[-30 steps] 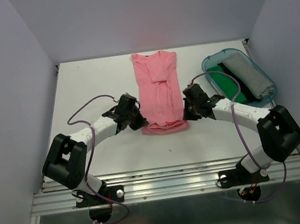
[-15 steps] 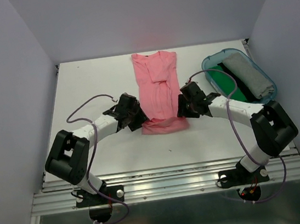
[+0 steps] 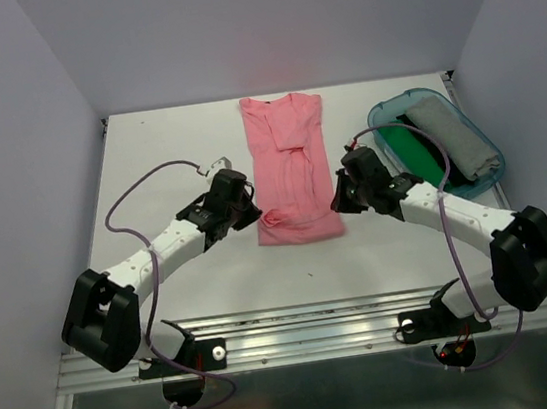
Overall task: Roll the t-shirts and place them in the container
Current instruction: Roll the T-shirt to the center of the board.
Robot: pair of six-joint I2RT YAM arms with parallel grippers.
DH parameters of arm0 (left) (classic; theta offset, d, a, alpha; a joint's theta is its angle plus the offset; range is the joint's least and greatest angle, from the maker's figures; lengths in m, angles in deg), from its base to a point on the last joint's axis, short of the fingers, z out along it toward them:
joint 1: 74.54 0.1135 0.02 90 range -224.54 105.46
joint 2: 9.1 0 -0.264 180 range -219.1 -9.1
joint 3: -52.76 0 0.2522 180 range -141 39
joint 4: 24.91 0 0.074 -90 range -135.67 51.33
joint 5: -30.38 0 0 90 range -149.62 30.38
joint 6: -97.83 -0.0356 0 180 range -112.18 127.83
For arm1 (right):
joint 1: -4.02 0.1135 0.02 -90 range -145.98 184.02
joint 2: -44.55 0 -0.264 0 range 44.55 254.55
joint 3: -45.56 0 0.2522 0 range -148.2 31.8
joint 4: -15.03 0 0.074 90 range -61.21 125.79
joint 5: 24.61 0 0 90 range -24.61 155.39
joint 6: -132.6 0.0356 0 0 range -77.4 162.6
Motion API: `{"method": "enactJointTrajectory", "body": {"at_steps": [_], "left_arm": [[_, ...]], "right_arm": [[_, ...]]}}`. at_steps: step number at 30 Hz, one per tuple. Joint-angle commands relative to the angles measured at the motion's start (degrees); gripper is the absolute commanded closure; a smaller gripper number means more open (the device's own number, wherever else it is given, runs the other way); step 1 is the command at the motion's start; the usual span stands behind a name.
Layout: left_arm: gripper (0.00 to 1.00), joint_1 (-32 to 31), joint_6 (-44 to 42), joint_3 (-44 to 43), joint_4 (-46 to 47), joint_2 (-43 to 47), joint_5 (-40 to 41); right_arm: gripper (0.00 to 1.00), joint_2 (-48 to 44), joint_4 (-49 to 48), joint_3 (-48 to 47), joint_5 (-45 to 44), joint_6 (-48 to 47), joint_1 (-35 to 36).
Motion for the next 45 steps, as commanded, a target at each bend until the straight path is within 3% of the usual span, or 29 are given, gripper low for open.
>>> {"method": "enactJointTrajectory", "body": {"at_steps": [1,3,9,16,29,38,45], "left_arm": [[1.00,-2.17,-4.62,1.98,3.15,0.30,-3.22],[1.00,-2.43,-6.12,2.60,5.44,-0.22,-8.47],[1.00,-2.44,-10.78,-0.47,3.52,-7.52,-13.68],[1.00,-2.70,-12.63,-2.93,1.68,-9.98,-14.66],[1.00,-2.70,-14.48,-13.47,-0.96,-20.70,-10.36],[1.00,-2.52,-13.95,-19.19,-3.95,-23.43,-1.13],[1.00,-2.70,-12.98,-16.39,-3.95,-17.46,-1.29]], "right_arm": [[0.99,0.71,-1.69,1.93,3.57,0.81,-0.33],[0.99,1.85,-2.04,0.97,4.01,0.38,-0.33],[0.99,6.16,-2.04,-1.85,7.08,-1.21,-0.33],[0.99,6.78,-2.04,-2.20,6.64,-1.30,-0.33],[0.99,5.55,-1.69,-1.85,6.12,-0.94,-0.33],[0.99,5.46,-1.60,-1.85,6.29,-0.68,-0.33],[0.99,7.57,-2.65,-3.87,7.78,-1.03,-0.33]]}}
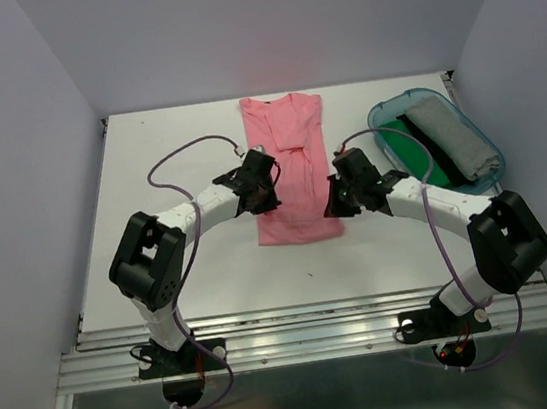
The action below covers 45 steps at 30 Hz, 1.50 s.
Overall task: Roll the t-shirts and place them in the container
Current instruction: Roll the T-shirt to the center of the board.
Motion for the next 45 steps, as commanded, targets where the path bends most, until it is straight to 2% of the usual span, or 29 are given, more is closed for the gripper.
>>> {"method": "enactJointTrajectory", "body": {"at_steps": [1,7,12,17,22,28,32,38,45], "left_arm": [[1.00,-0.45,0.33,1.45,-1.09,6.58,0.19],[1.00,-0.63,1.12,8.92,1.97,11.51,-7.11],[1.00,-0.63,1.12,11.21,4.71,9.50,-8.96],[1.00,-0.54,1.03,9.72,5.42,5.20,-6.24],[1.00,-0.19,0.59,9.80,3.93,2.99,-3.69],[1.00,0.16,1.03,12.53,3.31,3.78,-2.01],[1.00,0.17,0.77,12.80,2.87,4.57,-2.54],[1.00,-0.36,-0.20,9.46,2.16,8.52,-6.76],[1.00,-2.82,0.41,5.42,6.46,6.17,-14.57]], "right_arm": [[0.99,0.97,-3.25,-3.80,1.80,-0.75,-0.33],[0.99,5.01,-4.39,-7.22,3.12,-1.01,2.48],[0.99,9.04,-5.18,-9.69,3.91,-1.19,3.72],[0.99,12.13,-5.97,-11.36,3.56,-1.19,3.72],[0.99,18.27,-5.89,-12.68,-1.78,-1.54,3.72],[0.99,21.45,-5.97,-12.68,-8.47,-2.06,3.72],[0.99,19.35,-5.54,-12.16,-9.45,-2.24,3.72],[0.99,8.98,-5.01,-9.35,-9.71,-2.33,3.72],[0.99,8.35,-4.57,-6.36,-10.06,-0.75,3.72]]}}
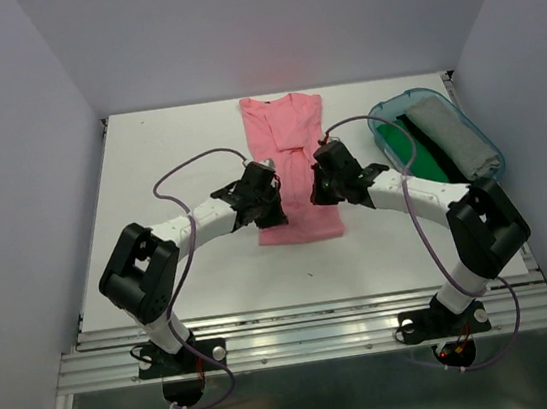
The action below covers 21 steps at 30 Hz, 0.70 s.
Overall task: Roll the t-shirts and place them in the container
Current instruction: Roll the T-shirt to the center of the board.
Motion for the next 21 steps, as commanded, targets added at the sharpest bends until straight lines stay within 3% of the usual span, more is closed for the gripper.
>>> {"method": "enactJointTrajectory", "body": {"at_steps": [1,12,21], "left_arm": [[1.00,-1.21,-0.33,-3.79,3.36,-0.14,-5.47],[1.00,0.46,-4.19,-6.17,1.96,-9.72,0.59],[1.00,1.96,-5.60,-3.26,2.40,-7.36,0.24]], "right_arm": [[0.99,1.23,0.15,2.47,-1.91,0.56,0.24],[0.99,5.97,0.24,5.20,-6.13,-1.72,-2.22],[0.99,5.72,0.24,5.90,-5.25,-1.81,-2.22]]}}
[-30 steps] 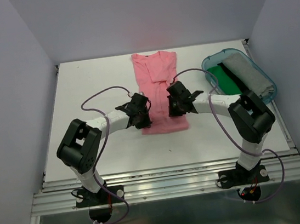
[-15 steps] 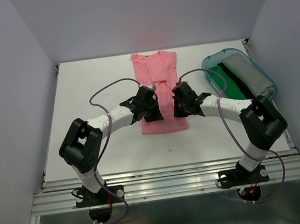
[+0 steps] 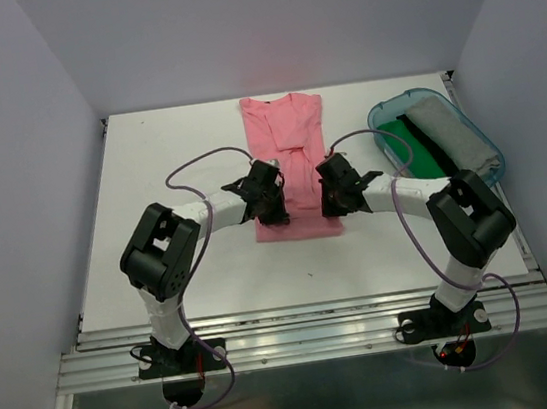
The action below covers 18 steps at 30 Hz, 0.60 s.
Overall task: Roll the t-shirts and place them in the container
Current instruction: Roll the T-shirt to the center of the board.
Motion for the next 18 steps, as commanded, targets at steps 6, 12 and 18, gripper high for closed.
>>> {"method": "enactJointTrajectory", "body": {"at_steps": [6,12,18], "left_arm": [[1.00,0.76,-4.43,-0.76,-4.19,9.58,0.46],[1.00,2.24,-4.61,-2.35,-7.97,12.68,2.12],[1.00,3.39,-3.46,0.29,-7.09,11.19,3.35]], "right_arm": [[0.99,-5.38,1.40,0.68,-1.14,-1.15,-0.25],[0.99,-9.44,2.19,-1.25,0.00,-1.51,-0.25],[0.99,-8.83,2.19,-0.47,2.82,-0.63,-0.25]]}}
